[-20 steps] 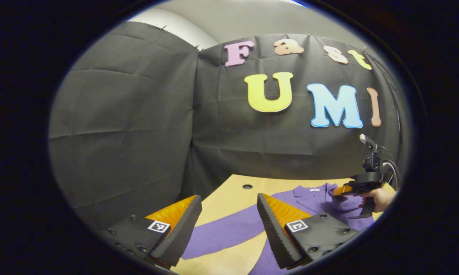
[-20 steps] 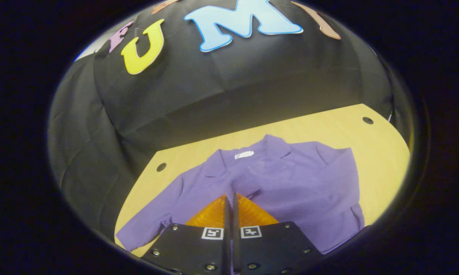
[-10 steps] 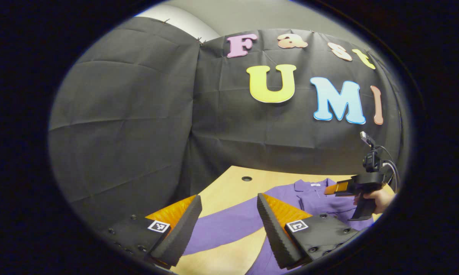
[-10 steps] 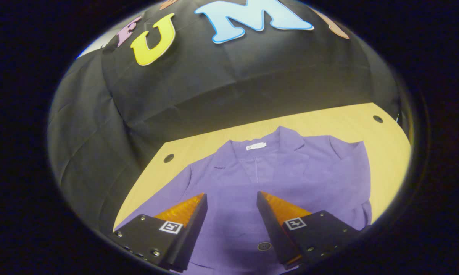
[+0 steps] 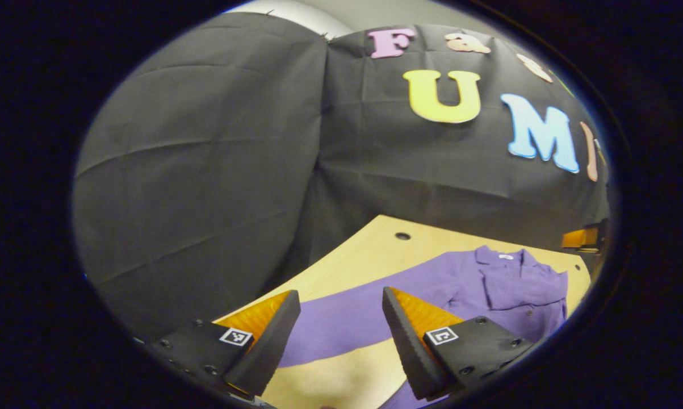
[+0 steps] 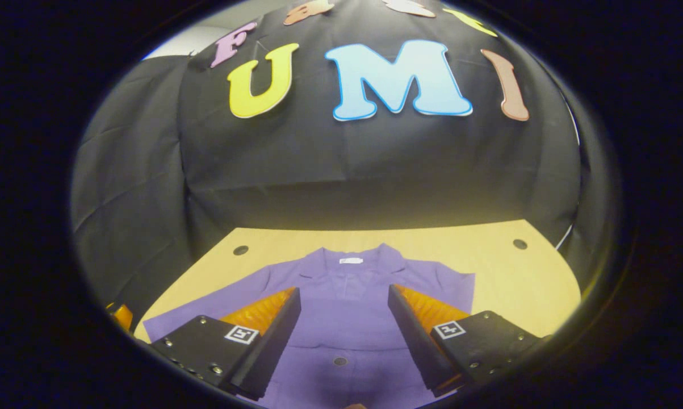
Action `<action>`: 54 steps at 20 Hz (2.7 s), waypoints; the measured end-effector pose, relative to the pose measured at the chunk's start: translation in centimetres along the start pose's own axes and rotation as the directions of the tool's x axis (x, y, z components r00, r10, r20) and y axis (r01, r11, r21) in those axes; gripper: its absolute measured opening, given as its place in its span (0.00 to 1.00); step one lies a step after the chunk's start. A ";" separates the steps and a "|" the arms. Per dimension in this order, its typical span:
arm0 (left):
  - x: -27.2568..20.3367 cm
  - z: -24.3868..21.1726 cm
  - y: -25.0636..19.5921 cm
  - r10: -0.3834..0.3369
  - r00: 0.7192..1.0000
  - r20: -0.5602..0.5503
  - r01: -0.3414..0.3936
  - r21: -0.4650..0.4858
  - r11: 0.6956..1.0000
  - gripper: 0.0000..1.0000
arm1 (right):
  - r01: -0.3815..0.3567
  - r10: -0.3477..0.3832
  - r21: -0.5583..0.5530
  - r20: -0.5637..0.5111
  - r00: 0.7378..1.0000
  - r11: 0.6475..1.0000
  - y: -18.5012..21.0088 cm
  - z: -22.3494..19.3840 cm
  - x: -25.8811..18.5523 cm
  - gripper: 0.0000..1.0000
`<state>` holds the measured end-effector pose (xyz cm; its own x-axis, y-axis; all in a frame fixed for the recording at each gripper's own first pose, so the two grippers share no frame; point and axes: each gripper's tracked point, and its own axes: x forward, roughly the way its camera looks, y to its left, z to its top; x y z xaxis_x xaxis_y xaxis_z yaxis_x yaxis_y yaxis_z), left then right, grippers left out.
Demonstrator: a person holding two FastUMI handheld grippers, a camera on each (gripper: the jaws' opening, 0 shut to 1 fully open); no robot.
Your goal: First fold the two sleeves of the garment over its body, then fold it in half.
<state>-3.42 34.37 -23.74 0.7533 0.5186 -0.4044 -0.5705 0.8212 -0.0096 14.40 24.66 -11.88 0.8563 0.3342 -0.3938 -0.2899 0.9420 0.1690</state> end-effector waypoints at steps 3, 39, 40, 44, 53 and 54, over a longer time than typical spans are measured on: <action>1.3 -2.6 3.5 0.106 0.990 -0.091 -0.111 -0.053 0.992 0.93 | 0.029 -0.027 -0.065 0.030 0.999 0.997 -1.4 1.0 -3.1 0.96; 6.6 -4.7 -0.3 0.049 0.971 -0.234 -0.066 -0.066 0.996 0.11 | 0.040 -0.038 -0.075 0.021 0.999 0.996 -2.4 0.0 -11.1 0.96; 6.5 -3.7 -1.3 0.027 0.975 -0.218 -0.046 -0.084 0.995 0.11 | 0.043 -0.041 -0.071 0.025 0.999 0.997 -2.7 0.1 -11.3 0.96; 6.4 1.0 -7.0 -0.077 0.985 -0.154 0.056 -0.135 0.989 0.11 | 0.062 -0.059 -0.064 0.036 0.998 0.996 -4.0 0.0 -12.1 0.96; 4.4 6.7 -23.1 -0.307 0.949 -0.069 0.301 -0.086 0.950 0.11 | 0.127 -0.126 -0.050 0.040 0.991 0.991 -9.6 -1.5 -14.0 0.96; 4.1 7.0 -25.1 -0.335 0.940 -0.067 0.330 -0.078 0.941 0.11 | 0.132 -0.131 -0.050 0.035 0.991 0.990 -10.3 -1.7 -14.2 0.96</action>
<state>16.22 17.54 -18.76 0.8771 0.1961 -0.4385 -0.3139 0.9250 -0.2142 4.51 10.22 -9.54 0.9014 0.2070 -0.3802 -0.1951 0.9783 0.0702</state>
